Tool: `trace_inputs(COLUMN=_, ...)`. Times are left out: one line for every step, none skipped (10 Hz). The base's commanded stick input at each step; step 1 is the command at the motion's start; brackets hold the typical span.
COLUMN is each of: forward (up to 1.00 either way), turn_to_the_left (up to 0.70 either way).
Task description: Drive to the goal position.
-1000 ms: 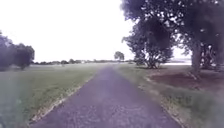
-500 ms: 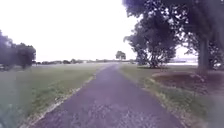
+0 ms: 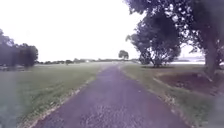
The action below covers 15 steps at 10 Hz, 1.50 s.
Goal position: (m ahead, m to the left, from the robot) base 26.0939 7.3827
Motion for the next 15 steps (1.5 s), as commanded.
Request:
trace_inputs(forward=0.00, turn_to_the_left=0.00)
trace_inputs(forward=0.00, turn_to_the_left=0.00)
trace_inputs(forward=0.00, turn_to_the_left=0.00)
trace_inputs(forward=0.00, turn_to_the_left=0.00)
trace_inputs(forward=0.00, turn_to_the_left=0.00)
trace_inputs(forward=0.00, turn_to_the_left=0.00)
trace_inputs(forward=0.00, turn_to_the_left=0.00)
trace_inputs(forward=0.00, turn_to_the_left=0.00)
trace_inputs(forward=0.09, turn_to_the_left=0.00)
trace_inputs(forward=0.25, turn_to_the_left=0.00)
trace_inputs(forward=0.42, turn_to_the_left=0.00)
trace_inputs(forward=0.59, turn_to_the_left=0.00)
trace_inputs(forward=0.70, turn_to_the_left=0.00)
trace_inputs(forward=0.70, turn_to_the_left=0.00)
trace_inputs(forward=0.70, turn_to_the_left=0.00)
